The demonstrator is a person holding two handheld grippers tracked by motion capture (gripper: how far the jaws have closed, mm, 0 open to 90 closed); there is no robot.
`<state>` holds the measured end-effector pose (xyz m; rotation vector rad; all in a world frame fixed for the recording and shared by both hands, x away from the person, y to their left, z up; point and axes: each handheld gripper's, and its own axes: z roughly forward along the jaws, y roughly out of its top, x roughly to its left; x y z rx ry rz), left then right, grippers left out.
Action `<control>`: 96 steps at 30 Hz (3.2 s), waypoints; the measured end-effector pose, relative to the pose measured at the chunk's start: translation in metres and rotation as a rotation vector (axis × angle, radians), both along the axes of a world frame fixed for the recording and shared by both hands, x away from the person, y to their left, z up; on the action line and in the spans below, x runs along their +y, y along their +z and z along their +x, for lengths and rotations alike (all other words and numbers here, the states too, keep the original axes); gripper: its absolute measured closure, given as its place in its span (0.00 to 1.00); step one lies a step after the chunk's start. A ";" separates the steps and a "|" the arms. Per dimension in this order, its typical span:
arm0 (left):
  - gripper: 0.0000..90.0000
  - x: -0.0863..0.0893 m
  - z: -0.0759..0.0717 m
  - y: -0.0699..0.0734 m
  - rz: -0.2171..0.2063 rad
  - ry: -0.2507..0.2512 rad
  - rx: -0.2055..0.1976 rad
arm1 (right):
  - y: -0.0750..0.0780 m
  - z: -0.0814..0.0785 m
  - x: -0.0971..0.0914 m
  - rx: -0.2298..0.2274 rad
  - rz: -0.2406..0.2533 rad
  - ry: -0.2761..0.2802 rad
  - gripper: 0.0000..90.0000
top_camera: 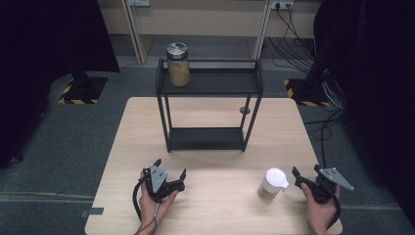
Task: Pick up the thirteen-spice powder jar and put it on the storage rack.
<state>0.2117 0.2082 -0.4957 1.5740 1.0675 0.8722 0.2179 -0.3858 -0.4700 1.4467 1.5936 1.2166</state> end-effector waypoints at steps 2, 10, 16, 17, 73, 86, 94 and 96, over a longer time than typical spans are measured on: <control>0.02 0.000 0.000 0.000 -0.001 0.000 0.002 | -0.001 0.000 -0.001 0.000 0.016 -0.006 0.07; 0.02 0.000 0.000 0.000 0.000 0.000 0.002 | 0.001 -0.004 -0.006 -0.029 0.066 0.011 0.04; 0.02 0.000 0.000 0.000 -0.002 0.001 0.003 | 0.005 -0.009 -0.012 -0.061 0.138 0.038 0.04; 0.02 0.000 0.000 0.000 -0.002 0.001 0.003 | 0.005 -0.010 -0.013 -0.068 0.157 0.045 0.04; 0.02 0.001 0.002 0.001 -0.003 -0.004 0.010 | 0.015 -0.001 0.002 -0.111 0.092 0.578 0.01; 0.02 0.002 0.002 0.001 0.000 -0.004 0.010 | 0.013 0.017 0.000 -0.009 0.016 0.659 0.04; 0.02 0.002 0.002 0.001 -0.001 -0.005 0.010 | 0.012 0.018 -0.001 0.017 -0.010 0.650 0.14; 0.02 0.002 0.002 0.001 -0.001 -0.005 0.010 | 0.011 0.019 -0.001 0.026 -0.016 0.652 0.16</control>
